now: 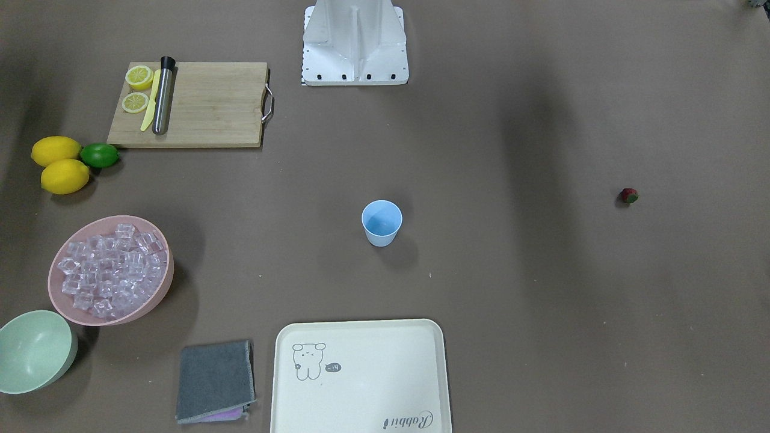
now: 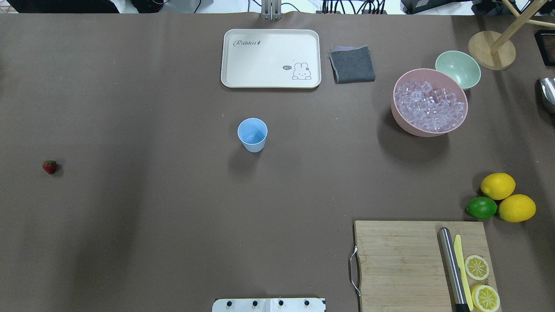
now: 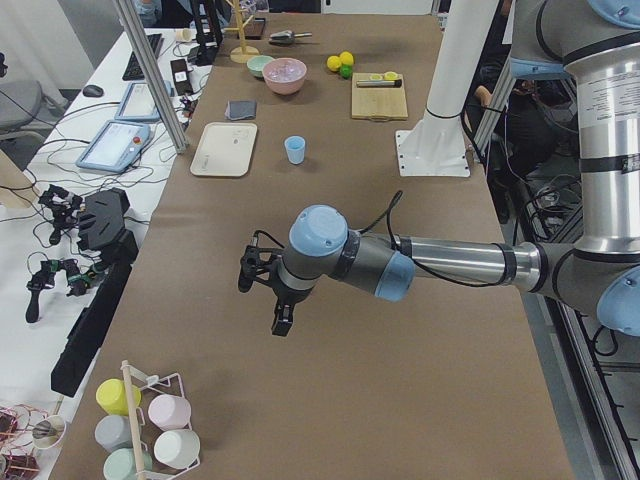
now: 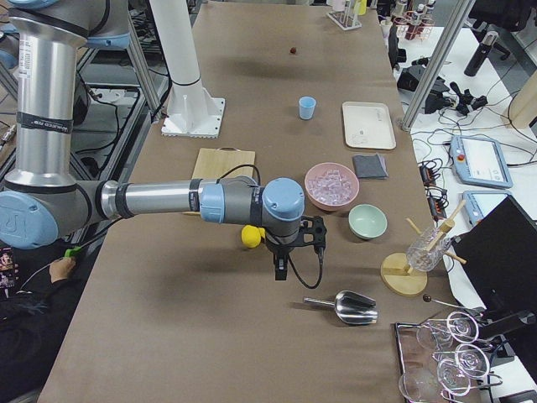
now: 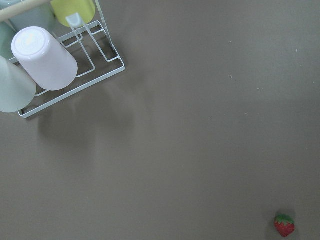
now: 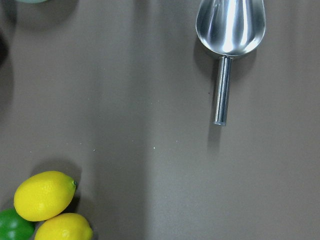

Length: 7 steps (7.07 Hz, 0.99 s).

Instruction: Put ice and strawberries in cup

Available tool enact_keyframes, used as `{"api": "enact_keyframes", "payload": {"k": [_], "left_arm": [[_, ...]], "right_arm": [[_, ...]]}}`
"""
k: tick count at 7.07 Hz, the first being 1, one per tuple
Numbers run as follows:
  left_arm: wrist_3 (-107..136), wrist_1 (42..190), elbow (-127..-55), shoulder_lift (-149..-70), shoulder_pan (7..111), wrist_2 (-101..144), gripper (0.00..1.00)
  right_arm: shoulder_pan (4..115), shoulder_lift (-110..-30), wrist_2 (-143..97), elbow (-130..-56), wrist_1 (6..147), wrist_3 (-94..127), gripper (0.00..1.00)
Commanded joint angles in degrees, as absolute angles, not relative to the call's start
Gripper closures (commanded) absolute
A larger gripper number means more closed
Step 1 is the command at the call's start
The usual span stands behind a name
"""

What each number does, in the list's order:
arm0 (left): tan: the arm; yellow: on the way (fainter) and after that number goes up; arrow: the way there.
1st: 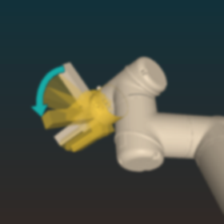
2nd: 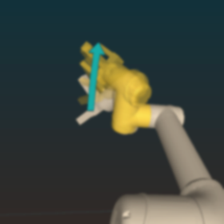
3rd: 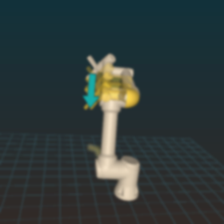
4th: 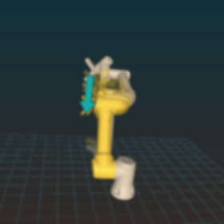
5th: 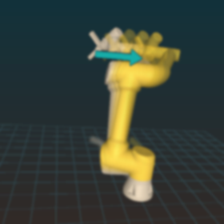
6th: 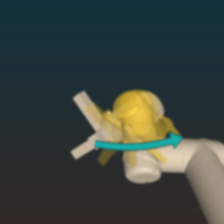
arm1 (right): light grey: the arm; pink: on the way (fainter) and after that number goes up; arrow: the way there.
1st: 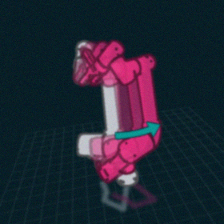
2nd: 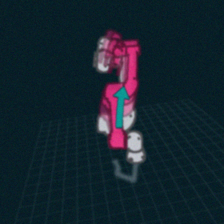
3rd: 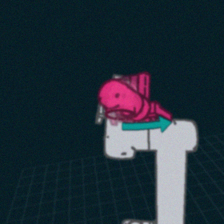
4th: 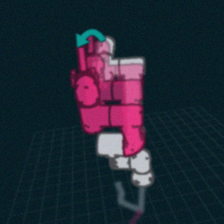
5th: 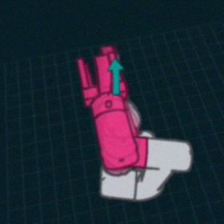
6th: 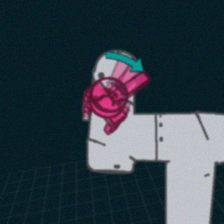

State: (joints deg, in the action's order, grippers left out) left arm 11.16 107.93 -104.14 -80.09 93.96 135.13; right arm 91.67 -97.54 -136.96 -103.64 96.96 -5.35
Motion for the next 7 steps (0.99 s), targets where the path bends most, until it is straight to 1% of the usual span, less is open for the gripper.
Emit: {"api": "enact_keyframes", "payload": {"k": [1, 3, 5, 7], "left_arm": [[11.2, 107.9, -104.2, -79.5, 94.0, 134.8, 0.02], [11.2, 107.9, -103.8, -79.7, 94.0, 134.8, 0.02], [11.0, 107.9, -104.0, -80.2, 94.0, 135.1, 0.02], [11.0, 107.9, -103.8, -80.2, 93.3, 135.5, 0.02]], "right_arm": [[91.7, -96.2, -136.8, -102.6, 96.8, -5.4, 0.01], [92.0, -97.0, -136.7, -104.8, 97.0, -5.3, 0.01], [92.5, -98.6, -136.6, -104.8, 97.0, -5.4, 0.01], [93.4, -98.5, -136.6, -105.3, 96.9, -5.4, 0.01]]}}
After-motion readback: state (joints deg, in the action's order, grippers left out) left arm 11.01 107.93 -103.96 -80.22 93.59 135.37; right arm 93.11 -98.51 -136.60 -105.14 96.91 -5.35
